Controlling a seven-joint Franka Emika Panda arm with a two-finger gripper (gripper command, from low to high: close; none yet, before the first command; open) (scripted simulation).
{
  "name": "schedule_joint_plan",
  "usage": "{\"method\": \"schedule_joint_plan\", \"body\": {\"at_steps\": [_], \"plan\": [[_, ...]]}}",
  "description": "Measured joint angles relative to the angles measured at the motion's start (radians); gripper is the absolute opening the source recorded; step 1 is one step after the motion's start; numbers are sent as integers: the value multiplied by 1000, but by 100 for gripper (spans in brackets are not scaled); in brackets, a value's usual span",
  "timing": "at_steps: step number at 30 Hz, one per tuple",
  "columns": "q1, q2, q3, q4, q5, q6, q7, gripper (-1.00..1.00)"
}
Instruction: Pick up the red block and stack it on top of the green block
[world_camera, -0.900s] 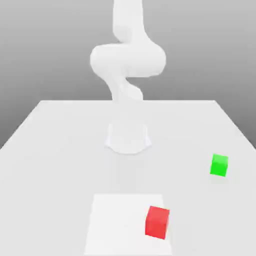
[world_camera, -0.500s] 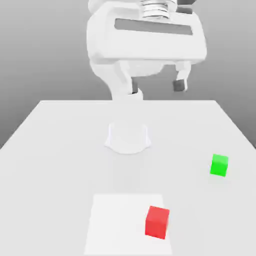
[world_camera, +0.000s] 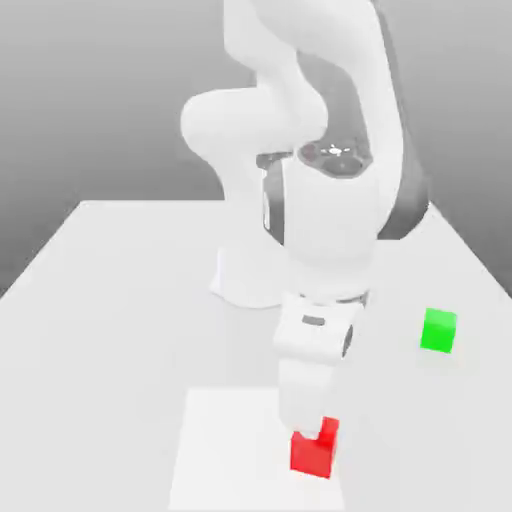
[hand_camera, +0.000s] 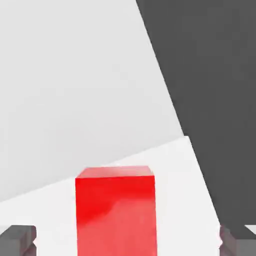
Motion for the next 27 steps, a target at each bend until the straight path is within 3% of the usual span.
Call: {"method": "schedule_joint_plan", "body": {"at_steps": [2, 3, 10, 16, 27], "plan": [[-20, 72, 26, 10, 28, 59, -24, 0], [-30, 101, 38, 14, 39, 84, -32, -100], [-31, 105, 40, 15, 39, 84, -32, -100], [5, -81, 17, -22, -37, -64, 22, -100], [439, -339, 268, -215, -3, -129, -39, -100]]}}
